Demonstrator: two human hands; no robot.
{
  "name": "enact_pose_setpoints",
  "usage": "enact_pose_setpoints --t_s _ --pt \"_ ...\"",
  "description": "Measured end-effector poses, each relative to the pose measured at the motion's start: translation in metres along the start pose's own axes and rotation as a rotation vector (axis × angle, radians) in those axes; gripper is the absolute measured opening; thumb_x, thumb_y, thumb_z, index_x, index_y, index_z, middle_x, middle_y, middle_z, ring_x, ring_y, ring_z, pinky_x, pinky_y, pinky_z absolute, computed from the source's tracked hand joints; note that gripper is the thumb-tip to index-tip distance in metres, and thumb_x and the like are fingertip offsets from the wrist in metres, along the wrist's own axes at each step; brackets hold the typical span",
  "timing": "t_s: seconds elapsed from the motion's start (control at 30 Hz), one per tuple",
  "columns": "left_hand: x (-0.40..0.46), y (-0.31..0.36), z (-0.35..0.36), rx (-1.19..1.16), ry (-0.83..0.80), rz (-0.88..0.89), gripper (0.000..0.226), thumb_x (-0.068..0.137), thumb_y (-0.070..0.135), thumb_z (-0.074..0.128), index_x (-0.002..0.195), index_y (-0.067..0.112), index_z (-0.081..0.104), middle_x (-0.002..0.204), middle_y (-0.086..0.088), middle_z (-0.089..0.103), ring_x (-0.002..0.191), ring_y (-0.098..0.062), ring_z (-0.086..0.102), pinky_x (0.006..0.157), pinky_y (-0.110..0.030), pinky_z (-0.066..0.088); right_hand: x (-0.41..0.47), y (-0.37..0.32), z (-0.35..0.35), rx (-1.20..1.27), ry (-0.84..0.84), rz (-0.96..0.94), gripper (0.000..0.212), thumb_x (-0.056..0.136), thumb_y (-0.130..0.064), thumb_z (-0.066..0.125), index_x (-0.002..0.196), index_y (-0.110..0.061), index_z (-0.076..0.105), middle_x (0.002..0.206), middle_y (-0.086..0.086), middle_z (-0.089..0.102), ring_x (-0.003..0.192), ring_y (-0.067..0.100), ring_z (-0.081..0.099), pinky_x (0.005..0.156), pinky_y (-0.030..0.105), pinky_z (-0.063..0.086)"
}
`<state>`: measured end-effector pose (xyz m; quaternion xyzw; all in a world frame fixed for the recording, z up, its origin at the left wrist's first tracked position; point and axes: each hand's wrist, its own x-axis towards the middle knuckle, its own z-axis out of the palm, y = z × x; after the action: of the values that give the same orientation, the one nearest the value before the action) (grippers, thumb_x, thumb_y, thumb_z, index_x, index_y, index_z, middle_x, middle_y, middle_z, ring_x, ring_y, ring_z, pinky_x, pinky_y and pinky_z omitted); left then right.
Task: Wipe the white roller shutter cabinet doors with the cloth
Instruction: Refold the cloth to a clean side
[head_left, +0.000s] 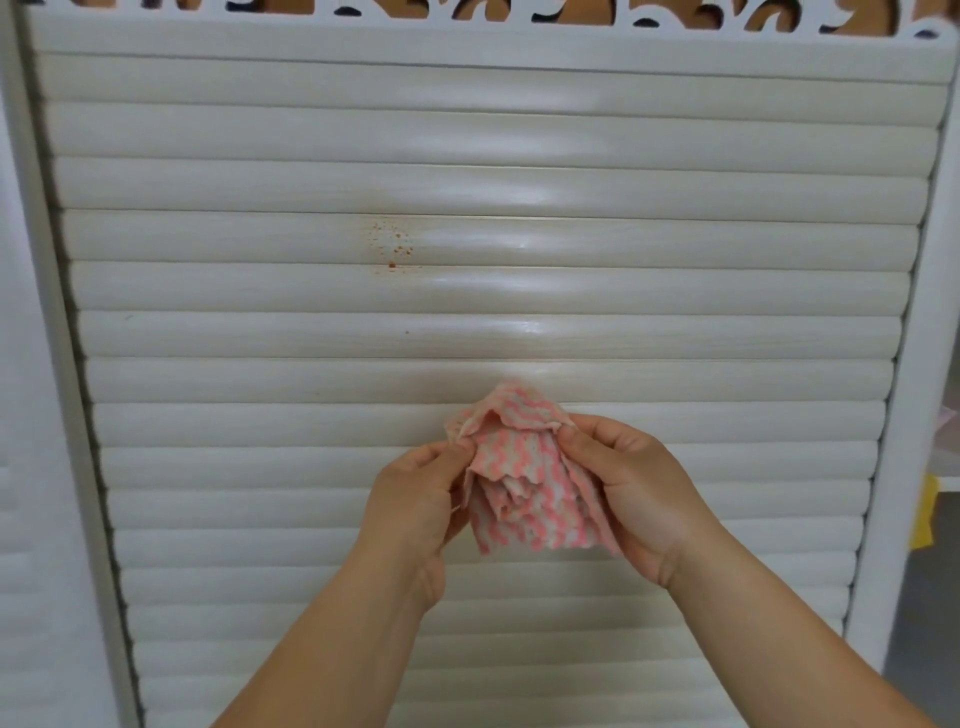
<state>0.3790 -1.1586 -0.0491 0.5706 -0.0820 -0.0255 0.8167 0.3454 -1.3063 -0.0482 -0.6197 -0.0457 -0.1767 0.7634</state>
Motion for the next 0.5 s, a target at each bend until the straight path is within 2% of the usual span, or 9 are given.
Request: enact_pose_setpoints --t_s 0.07,0.13,0.2,0.23,0.3,0.37,0.43,0.5 --pt "0.001 -0.002 0.0 0.036 0.021 0.035 0.02 0.088 0.014 0.06 0.069 0.01 0.059 0.061 -0.003 0.057 0.055 -0.011 0.049 0.059 -0.024 0.043 -0.001 0.0 0.002 -0.017 0.034 -0.018 0.02 0.092 -0.013 0.056 0.103 0.0 0.066 0.096 0.017 0.072 0.091 0.03 0.069 0.081 0.038 0.056" --pt "0.002 -0.003 0.001 0.097 0.069 0.099 0.007 0.087 0.015 0.063 0.081 0.011 0.062 0.067 0.0 0.062 0.055 -0.008 0.053 0.059 -0.023 0.044 -0.001 -0.001 0.004 0.008 0.047 -0.017 0.019 0.091 -0.013 0.057 0.102 0.001 0.066 0.094 0.018 0.072 0.09 0.031 0.069 0.082 0.039 0.056" --pt "0.002 -0.006 -0.001 0.242 0.154 0.218 0.014 0.084 0.022 0.066 0.096 0.016 0.059 0.082 -0.001 0.064 0.067 -0.011 0.058 0.064 -0.025 0.047 -0.002 -0.001 0.006 0.024 0.046 -0.024 0.02 0.091 -0.013 0.056 0.101 0.0 0.066 0.094 0.018 0.072 0.088 0.029 0.07 0.08 0.038 0.057" --pt "0.002 -0.007 -0.001 0.324 0.175 0.306 0.018 0.082 0.03 0.067 0.096 0.022 0.058 0.088 -0.001 0.064 0.074 -0.013 0.06 0.069 -0.028 0.05 -0.003 -0.001 0.007 0.015 0.049 -0.035 0.019 0.092 -0.014 0.056 0.101 0.0 0.066 0.093 0.017 0.072 0.087 0.028 0.07 0.078 0.036 0.057" --pt "-0.005 -0.007 0.0 0.467 0.111 0.433 0.028 0.073 0.052 0.065 0.089 0.03 0.062 0.09 0.005 0.066 0.083 -0.013 0.063 0.077 -0.035 0.053 -0.004 -0.001 0.008 -0.014 0.053 -0.051 0.019 0.092 -0.015 0.056 0.099 -0.001 0.067 0.091 0.016 0.073 0.086 0.028 0.07 0.077 0.036 0.058" --pt "-0.014 -0.006 0.003 0.568 -0.035 0.436 0.038 0.063 0.062 0.066 0.088 0.032 0.065 0.086 0.012 0.069 0.082 -0.005 0.065 0.074 -0.029 0.053 -0.005 -0.001 0.008 -0.04 0.037 -0.057 0.018 0.092 -0.016 0.056 0.096 -0.002 0.067 0.09 0.018 0.072 0.085 0.03 0.07 0.077 0.037 0.057" --pt "-0.016 -0.006 0.006 0.6 -0.078 0.406 0.025 0.068 0.047 0.073 0.085 0.031 0.066 0.081 0.012 0.07 0.076 -0.004 0.066 0.069 -0.025 0.054 -0.006 -0.002 0.008 -0.048 0.007 -0.058 0.017 0.092 -0.015 0.056 0.093 -0.003 0.068 0.089 0.019 0.072 0.082 0.029 0.07 0.073 0.036 0.058" --pt "-0.012 -0.006 0.004 0.539 -0.051 0.357 0.008 0.075 0.029 0.073 0.08 0.025 0.068 0.077 0.004 0.071 0.074 -0.013 0.067 0.068 -0.029 0.055 -0.006 -0.003 0.007 -0.044 -0.016 -0.056 0.016 0.091 -0.014 0.056 0.093 -0.003 0.068 0.09 0.018 0.072 0.08 0.026 0.07 0.071 0.033 0.058"
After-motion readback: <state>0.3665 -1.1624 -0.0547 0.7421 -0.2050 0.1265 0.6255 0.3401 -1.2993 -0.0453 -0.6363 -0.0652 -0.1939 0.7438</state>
